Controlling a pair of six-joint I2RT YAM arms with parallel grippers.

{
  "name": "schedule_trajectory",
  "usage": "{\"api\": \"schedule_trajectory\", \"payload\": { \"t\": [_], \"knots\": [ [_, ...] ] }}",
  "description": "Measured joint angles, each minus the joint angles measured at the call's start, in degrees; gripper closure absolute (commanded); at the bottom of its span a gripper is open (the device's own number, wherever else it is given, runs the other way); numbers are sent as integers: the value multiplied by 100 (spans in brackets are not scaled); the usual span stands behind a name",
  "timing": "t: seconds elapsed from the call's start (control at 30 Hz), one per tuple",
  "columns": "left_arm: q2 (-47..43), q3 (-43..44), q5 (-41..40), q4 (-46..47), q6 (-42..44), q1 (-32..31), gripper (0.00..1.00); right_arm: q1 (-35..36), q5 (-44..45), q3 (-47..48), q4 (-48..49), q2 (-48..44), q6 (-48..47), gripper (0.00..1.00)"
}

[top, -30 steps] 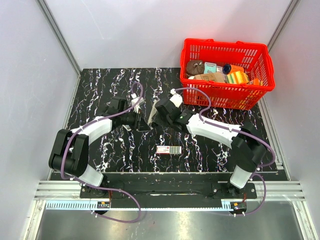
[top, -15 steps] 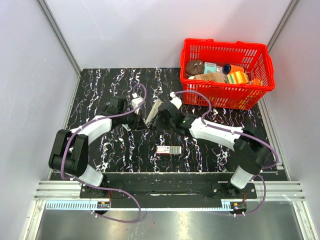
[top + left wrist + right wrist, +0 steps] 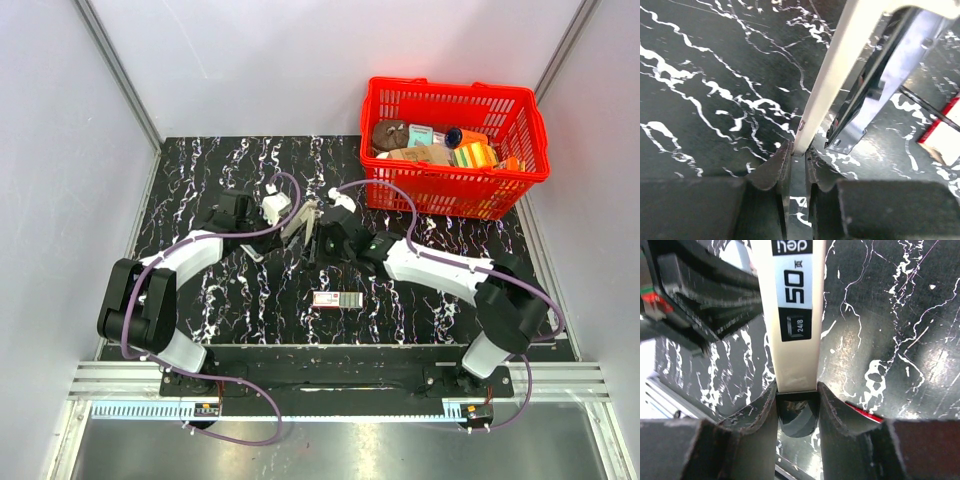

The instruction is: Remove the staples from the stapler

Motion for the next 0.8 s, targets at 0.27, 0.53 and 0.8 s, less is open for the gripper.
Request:
{"api": "schedule_trajectory", "payload": {
  "t": [0.27, 0.53, 0.8],
  "knots": [
    [24, 0, -599, 437, 732, -76, 97, 24, -221, -474, 48, -389, -994, 100],
    [96, -7, -1250, 1161, 1316, -275, 99, 37, -302, -988, 57, -741, -1375, 100],
    [83, -68, -2201, 2302, 1742, -520, 100, 90, -229, -1344, -654, -935, -1528, 100]
  ]
}}
